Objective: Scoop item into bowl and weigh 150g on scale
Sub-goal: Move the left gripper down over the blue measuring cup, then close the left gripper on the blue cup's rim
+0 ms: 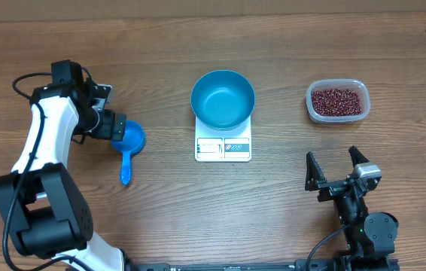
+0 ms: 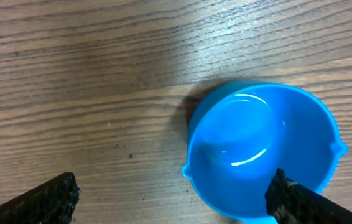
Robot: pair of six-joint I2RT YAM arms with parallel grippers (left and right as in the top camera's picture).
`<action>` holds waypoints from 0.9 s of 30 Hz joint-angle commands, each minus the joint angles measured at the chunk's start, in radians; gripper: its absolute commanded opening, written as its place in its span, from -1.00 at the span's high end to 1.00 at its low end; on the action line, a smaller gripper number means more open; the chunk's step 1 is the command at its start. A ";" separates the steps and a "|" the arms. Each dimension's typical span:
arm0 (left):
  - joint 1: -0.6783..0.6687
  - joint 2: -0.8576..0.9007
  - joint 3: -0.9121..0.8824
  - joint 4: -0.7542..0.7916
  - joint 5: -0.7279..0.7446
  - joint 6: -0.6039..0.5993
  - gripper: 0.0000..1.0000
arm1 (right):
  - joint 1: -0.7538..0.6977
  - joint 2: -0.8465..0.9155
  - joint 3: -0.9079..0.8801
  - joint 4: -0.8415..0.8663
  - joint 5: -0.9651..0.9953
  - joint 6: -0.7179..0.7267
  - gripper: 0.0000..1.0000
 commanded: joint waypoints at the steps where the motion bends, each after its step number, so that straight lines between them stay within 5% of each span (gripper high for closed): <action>1: 0.006 0.038 0.024 0.013 -0.010 0.023 -0.99 | -0.003 -0.010 -0.011 0.003 0.006 0.003 -1.00; 27: 0.003 0.106 0.024 0.071 -0.006 0.023 -0.99 | -0.003 -0.010 -0.011 0.003 0.006 0.003 -1.00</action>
